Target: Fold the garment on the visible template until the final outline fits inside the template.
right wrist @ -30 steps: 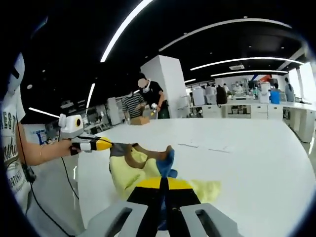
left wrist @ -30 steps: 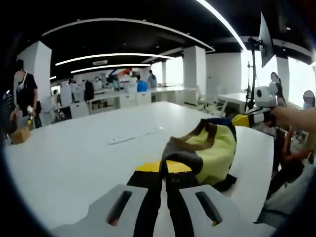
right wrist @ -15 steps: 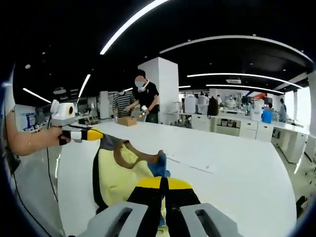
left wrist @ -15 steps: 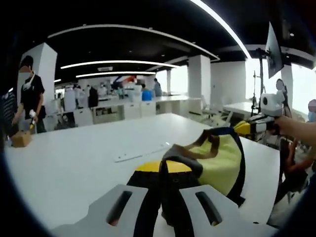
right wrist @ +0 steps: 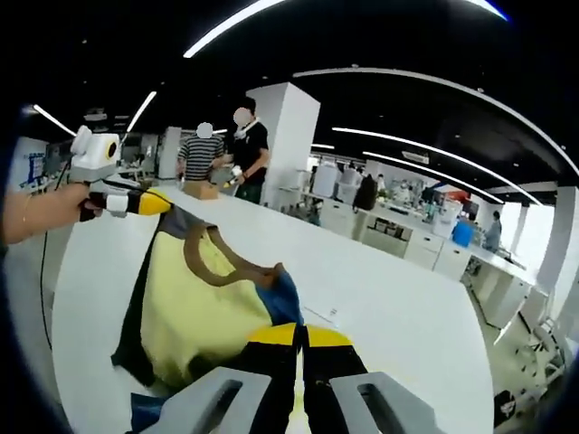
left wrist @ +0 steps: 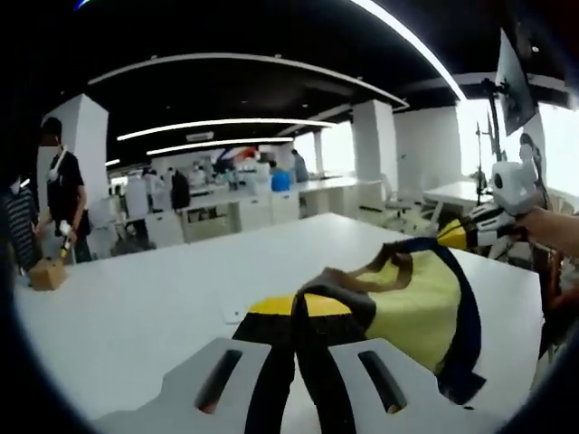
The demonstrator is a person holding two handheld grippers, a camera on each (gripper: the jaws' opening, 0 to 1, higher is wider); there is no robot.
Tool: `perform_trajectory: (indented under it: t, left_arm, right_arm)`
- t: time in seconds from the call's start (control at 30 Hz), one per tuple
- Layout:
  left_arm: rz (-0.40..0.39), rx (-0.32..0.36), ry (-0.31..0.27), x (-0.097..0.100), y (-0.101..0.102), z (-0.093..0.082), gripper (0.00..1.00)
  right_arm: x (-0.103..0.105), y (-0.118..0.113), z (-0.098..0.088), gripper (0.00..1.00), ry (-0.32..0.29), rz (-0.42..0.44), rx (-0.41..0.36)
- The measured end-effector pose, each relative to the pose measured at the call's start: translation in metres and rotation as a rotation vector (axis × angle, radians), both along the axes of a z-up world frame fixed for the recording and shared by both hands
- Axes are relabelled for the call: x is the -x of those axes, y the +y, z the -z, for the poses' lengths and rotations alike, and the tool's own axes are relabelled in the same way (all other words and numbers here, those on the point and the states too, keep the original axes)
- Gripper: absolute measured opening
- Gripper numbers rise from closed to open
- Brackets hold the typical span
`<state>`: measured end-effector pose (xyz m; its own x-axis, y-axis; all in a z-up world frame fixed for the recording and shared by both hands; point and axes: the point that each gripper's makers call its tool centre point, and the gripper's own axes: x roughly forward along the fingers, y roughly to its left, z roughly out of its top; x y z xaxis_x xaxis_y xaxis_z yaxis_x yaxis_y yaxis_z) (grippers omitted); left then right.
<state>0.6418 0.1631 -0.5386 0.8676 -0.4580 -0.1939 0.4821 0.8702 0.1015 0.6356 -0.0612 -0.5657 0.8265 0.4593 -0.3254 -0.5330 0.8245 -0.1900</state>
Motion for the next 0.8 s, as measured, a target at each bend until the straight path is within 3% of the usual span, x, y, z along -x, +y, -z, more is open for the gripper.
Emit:
perform_trajectory:
  t: [0.27,0.5,0.6,0.8]
  left_arm:
    - [-0.023,-0.055,-0.009,-0.048,-0.009,0.022,0.0]
    - [-0.027,-0.059,0.035,-0.085,-0.017,0.053,0.0]
    - [-0.038,-0.094,0.056,-0.1,-0.018,0.071,0.0]
    - [-0.057,-0.067,0.129,-0.122,-0.018,0.107,0.0]
  right_arm:
    - [-0.051,-0.016,0.02,0.0,0.009,0.118,0.004]
    - [-0.084,-0.029,0.053,0.0,0.048,0.194,0.009]
    - [-0.098,-0.034,0.071,0.0,0.069,0.222,0.002]
    - [-0.115,-0.04,0.104,0.0,0.119,0.287,0.001]
